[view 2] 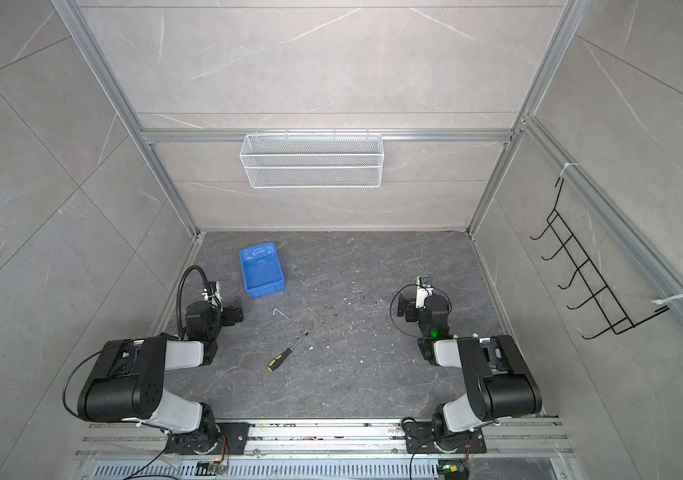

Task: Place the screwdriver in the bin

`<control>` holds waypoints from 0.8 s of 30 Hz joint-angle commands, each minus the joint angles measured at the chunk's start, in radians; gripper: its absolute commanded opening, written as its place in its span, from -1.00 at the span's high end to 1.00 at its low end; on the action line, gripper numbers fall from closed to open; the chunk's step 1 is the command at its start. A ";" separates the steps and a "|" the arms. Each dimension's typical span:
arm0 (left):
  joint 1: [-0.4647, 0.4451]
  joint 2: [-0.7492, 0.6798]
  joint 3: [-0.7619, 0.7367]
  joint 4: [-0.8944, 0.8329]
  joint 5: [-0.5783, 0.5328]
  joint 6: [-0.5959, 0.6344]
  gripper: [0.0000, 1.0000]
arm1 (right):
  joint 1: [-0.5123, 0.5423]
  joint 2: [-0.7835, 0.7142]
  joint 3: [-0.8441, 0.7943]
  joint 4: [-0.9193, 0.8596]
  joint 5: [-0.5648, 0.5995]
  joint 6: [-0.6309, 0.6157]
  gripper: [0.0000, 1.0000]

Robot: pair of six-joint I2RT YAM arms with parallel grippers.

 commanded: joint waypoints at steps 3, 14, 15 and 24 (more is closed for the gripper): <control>0.004 -0.007 0.014 0.028 0.016 -0.015 -1.00 | 0.005 0.002 0.010 0.005 -0.007 -0.008 -0.98; 0.004 -0.008 0.016 0.028 0.018 -0.014 -1.00 | 0.004 0.002 0.010 0.007 -0.006 -0.008 -0.98; 0.004 -0.008 0.016 0.028 0.017 -0.015 -1.00 | 0.003 0.002 0.010 0.006 -0.007 -0.009 -0.98; 0.004 -0.008 0.011 0.030 0.011 -0.015 -1.00 | 0.004 0.002 0.011 0.004 -0.008 -0.009 -0.97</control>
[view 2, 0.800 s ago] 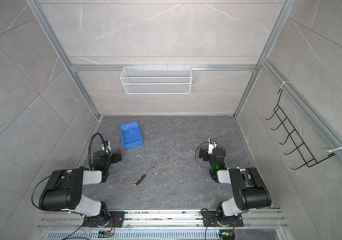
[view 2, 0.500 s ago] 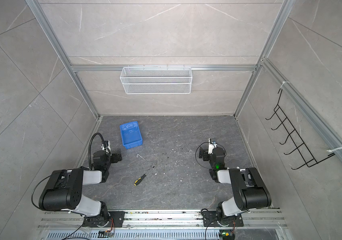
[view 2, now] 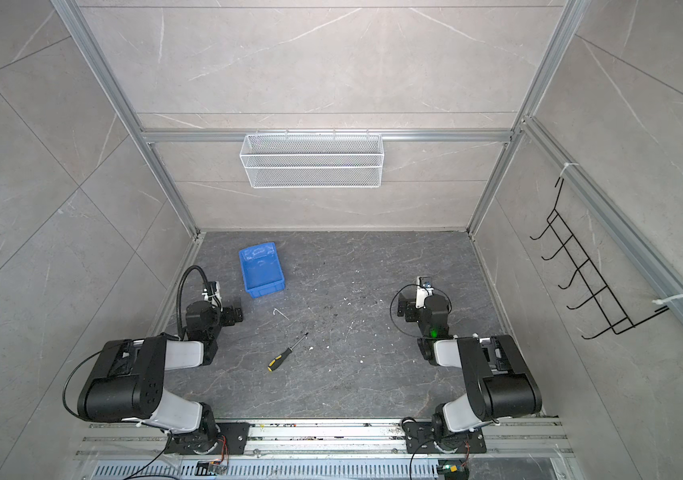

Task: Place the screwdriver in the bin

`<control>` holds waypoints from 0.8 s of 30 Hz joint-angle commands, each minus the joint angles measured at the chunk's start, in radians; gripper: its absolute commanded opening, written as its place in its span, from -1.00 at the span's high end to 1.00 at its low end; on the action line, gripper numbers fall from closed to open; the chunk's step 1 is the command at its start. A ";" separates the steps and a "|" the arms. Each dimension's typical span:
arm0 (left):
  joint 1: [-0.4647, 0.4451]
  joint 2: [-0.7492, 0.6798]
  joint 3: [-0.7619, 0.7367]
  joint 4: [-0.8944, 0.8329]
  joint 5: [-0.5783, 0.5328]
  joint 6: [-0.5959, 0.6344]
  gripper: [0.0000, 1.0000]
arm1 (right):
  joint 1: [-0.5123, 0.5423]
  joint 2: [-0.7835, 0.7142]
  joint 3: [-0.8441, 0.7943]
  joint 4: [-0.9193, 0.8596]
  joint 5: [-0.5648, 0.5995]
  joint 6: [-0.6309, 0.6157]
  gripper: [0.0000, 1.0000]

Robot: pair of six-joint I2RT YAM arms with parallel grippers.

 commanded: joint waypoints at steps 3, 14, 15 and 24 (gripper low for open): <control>0.002 -0.043 0.014 0.006 -0.002 -0.011 -1.00 | 0.004 -0.010 0.000 0.022 -0.016 -0.010 -0.98; -0.189 -0.490 0.103 -0.493 -0.001 0.111 -1.00 | 0.012 -0.364 0.000 -0.258 -0.104 -0.042 -0.98; -0.210 -0.517 0.122 -0.548 0.026 0.132 -1.00 | 0.020 -0.403 0.004 -0.292 -0.126 -0.044 -0.98; -0.412 -0.534 0.320 -1.060 0.212 0.339 -1.00 | 0.132 -0.627 0.162 -0.711 -0.357 -0.126 -0.98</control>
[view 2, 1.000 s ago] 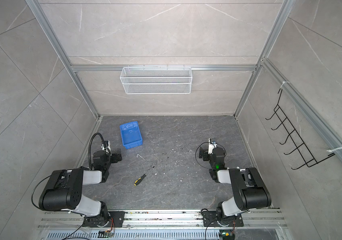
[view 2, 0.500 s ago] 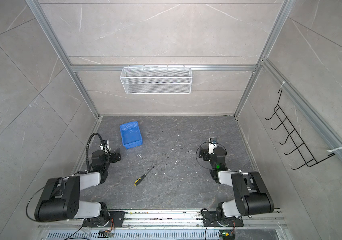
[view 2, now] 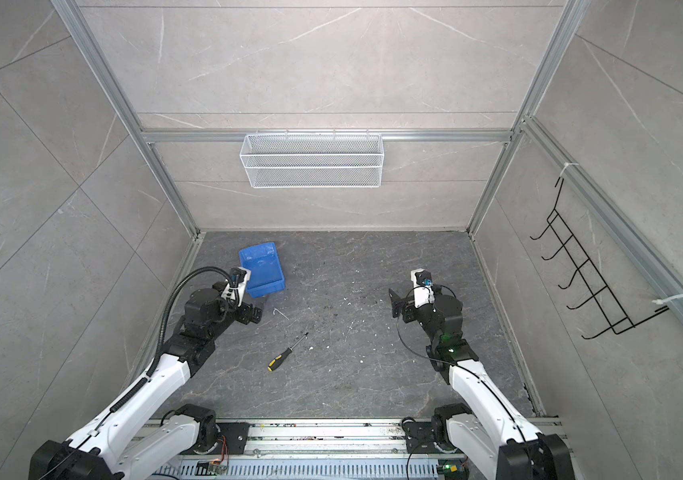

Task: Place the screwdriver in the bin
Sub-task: 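Reach the left gripper down over the yellow-and-black screwdriver handle while the right arm lifts, then close the left gripper on the screwdriver handle and lift it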

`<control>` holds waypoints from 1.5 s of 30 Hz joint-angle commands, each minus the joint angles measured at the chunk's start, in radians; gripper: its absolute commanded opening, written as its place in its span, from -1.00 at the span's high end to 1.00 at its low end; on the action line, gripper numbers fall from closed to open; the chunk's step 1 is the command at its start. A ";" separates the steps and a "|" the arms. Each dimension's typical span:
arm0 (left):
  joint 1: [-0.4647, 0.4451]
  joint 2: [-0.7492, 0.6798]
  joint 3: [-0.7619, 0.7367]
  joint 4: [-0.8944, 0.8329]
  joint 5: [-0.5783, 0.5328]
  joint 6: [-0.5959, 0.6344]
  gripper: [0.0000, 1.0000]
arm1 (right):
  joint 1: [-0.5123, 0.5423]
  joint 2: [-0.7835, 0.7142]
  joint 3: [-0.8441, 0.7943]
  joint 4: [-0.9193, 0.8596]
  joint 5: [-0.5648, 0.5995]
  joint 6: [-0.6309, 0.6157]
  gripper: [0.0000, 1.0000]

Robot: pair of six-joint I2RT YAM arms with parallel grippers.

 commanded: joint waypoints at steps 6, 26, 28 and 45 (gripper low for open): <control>-0.115 0.098 0.125 -0.461 0.118 0.210 -1.00 | 0.159 -0.066 0.216 -0.505 -0.268 -0.246 -0.98; -0.291 0.498 0.213 -0.651 -0.046 0.299 -1.00 | 0.373 -0.050 0.303 -0.859 -0.401 -0.520 -0.98; -0.298 0.529 0.220 -0.669 -0.060 0.291 -0.99 | 0.389 -0.047 0.303 -0.864 -0.400 -0.529 -0.98; -0.306 0.552 0.132 -0.591 -0.090 0.272 0.35 | 0.445 -0.008 0.327 -0.903 -0.350 -0.578 -0.98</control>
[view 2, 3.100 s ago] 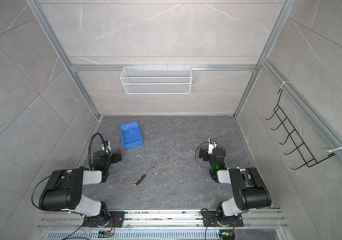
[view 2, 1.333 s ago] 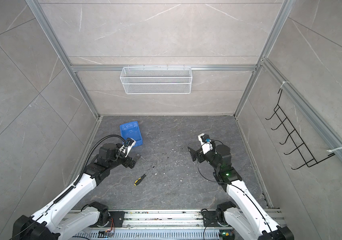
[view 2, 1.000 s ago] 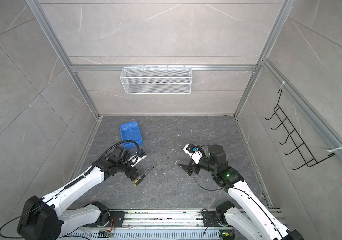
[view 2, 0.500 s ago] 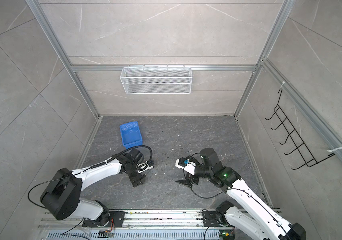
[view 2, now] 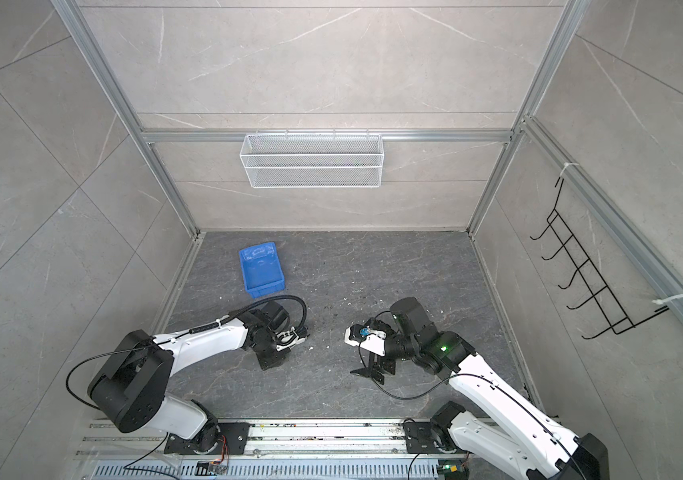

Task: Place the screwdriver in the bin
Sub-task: 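Close the left gripper on the screwdriver handle and lift it, then carry the screwdriver with the left gripper over the blue bin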

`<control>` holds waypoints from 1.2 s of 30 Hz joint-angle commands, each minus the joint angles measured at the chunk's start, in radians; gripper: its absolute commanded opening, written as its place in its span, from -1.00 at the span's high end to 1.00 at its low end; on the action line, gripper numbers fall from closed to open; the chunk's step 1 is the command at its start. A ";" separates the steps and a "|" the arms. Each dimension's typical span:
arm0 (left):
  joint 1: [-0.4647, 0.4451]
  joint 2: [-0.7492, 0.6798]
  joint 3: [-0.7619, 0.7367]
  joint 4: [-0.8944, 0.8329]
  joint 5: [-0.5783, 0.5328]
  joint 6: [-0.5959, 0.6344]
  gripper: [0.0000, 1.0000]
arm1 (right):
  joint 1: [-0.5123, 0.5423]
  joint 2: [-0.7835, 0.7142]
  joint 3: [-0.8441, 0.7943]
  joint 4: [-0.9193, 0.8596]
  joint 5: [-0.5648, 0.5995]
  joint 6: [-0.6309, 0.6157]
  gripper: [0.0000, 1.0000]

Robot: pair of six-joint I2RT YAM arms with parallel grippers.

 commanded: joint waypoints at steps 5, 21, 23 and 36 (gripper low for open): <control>0.000 -0.018 -0.043 0.055 -0.017 0.004 0.78 | 0.005 0.000 0.024 0.002 0.009 -0.012 -0.98; 0.002 -0.170 -0.040 0.152 -0.010 -0.050 1.00 | 0.007 -0.070 -0.001 0.133 0.020 0.115 -0.98; 0.003 -0.194 -0.033 0.166 -0.016 -0.071 1.00 | 0.007 -0.075 -0.008 0.168 0.023 0.142 -0.98; 0.009 -0.230 0.049 0.317 -0.112 -0.343 1.00 | 0.007 -0.044 -0.052 0.468 0.065 0.256 -0.98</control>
